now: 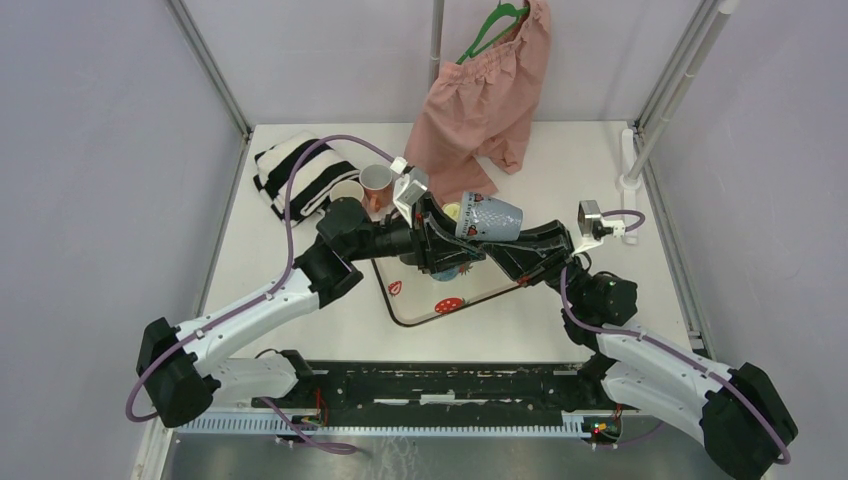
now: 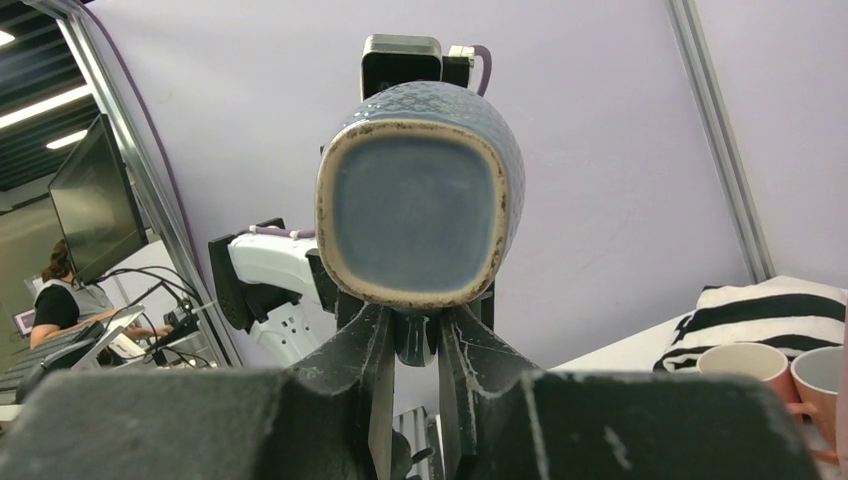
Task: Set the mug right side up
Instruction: Turn over the cup on the tray, then place the cup at the center of the board.
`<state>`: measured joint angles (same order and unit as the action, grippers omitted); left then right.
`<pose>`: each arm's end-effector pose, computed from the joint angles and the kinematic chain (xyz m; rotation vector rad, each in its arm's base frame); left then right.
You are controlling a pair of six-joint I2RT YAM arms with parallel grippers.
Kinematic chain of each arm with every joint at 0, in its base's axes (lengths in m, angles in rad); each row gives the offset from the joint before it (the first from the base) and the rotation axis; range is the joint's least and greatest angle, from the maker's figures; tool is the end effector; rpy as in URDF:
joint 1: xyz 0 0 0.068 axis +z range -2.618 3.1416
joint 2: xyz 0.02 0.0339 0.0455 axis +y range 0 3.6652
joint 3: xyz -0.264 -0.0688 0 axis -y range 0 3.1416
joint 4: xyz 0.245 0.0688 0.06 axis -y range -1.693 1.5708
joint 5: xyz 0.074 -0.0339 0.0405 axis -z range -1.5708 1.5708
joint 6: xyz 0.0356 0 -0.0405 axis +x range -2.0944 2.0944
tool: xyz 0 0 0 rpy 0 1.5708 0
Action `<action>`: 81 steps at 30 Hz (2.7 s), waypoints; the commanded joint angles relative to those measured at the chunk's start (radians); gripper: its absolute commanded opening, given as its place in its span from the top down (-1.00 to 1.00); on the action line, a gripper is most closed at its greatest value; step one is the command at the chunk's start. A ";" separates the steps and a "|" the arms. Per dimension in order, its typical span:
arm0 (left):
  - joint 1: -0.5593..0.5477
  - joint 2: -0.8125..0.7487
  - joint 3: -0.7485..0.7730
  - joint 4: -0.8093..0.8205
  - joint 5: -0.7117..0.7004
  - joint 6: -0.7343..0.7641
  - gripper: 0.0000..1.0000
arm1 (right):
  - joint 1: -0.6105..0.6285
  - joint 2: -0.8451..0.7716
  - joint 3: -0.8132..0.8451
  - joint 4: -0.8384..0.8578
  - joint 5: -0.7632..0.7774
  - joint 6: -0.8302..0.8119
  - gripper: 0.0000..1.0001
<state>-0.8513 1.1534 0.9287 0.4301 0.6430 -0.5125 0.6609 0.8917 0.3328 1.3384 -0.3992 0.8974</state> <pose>0.1589 -0.2138 0.3796 0.8486 1.3591 -1.5327 0.1255 0.1151 0.3150 -0.3192 0.9235 1.6061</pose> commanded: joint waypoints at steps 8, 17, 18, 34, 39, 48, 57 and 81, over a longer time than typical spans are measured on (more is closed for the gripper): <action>-0.011 0.012 0.047 0.064 0.035 -0.003 0.71 | 0.020 0.003 0.054 0.071 -0.023 0.003 1.00; -0.010 -0.003 0.042 0.066 0.025 0.002 0.96 | 0.022 -0.006 0.045 0.055 -0.014 -0.011 0.98; -0.011 -0.006 0.041 0.063 0.022 0.004 0.96 | 0.022 -0.007 0.045 0.052 -0.011 -0.015 0.88; -0.011 -0.063 0.057 -0.086 -0.067 0.116 0.96 | 0.022 -0.095 0.004 -0.092 0.035 -0.122 -0.11; -0.008 -0.080 0.067 -0.148 -0.130 0.148 0.96 | 0.021 -0.148 -0.014 -0.211 0.082 -0.188 -0.16; 0.010 -0.118 0.077 -0.279 -0.281 0.217 0.96 | 0.022 -0.221 -0.060 -0.336 0.182 -0.215 -0.19; 0.052 -0.208 0.047 -0.422 -0.521 0.269 0.96 | 0.022 -0.241 -0.076 -0.384 0.229 -0.218 -0.19; 0.333 -0.331 -0.018 -0.765 -0.978 0.144 0.96 | 0.022 -0.198 -0.071 -0.388 0.230 -0.201 -0.20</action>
<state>-0.5251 0.8276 0.8845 -0.2699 -0.1333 -0.3096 0.6788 0.6968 0.2584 0.9360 -0.1745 0.6945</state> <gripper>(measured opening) 0.233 0.597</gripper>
